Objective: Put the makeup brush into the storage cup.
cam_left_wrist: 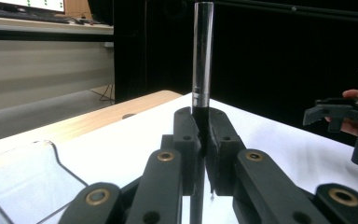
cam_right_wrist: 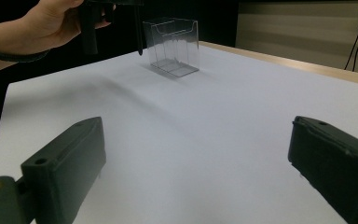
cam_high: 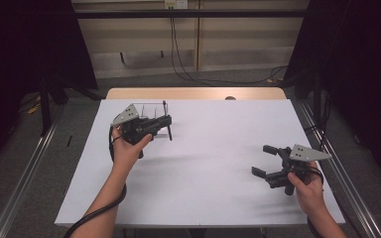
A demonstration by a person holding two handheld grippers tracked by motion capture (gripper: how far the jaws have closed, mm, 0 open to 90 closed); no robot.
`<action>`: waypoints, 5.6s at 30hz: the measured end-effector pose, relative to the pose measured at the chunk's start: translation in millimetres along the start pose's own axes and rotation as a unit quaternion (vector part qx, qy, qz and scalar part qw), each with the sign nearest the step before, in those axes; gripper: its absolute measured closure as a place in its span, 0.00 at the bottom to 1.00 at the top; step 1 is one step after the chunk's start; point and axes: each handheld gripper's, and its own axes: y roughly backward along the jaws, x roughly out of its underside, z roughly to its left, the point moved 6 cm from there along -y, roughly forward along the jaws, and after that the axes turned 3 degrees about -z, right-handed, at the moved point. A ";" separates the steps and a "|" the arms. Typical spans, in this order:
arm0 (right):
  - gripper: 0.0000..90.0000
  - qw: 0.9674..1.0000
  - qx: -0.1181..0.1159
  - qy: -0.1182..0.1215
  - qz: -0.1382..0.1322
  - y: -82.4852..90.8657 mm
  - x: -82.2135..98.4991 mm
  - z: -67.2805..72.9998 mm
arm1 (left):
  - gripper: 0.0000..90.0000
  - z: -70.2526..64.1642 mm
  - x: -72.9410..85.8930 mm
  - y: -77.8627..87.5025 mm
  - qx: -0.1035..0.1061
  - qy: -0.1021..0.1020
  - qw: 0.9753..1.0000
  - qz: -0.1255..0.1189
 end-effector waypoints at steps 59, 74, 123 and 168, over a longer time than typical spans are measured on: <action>0.04 1.000 0.013 0.010 -0.001 17.6 7.9 1.7 | 0.93 30.7 -21.0 10.2 -0.048 -0.011 0.999 0.011; 0.04 1.000 0.015 0.014 0.001 20.1 10.4 3.3 | 0.93 38.9 -28.7 13.0 -0.056 -0.013 0.998 0.006; 0.04 1.000 0.010 0.016 0.000 19.4 10.3 3.9 | 0.93 58.7 -52.4 14.2 -0.090 -0.019 0.996 -0.006; 0.04 1.000 0.005 0.020 0.003 17.4 11.4 4.8 | 0.93 74.9 -71.1 7.6 -0.111 -0.021 0.994 -0.009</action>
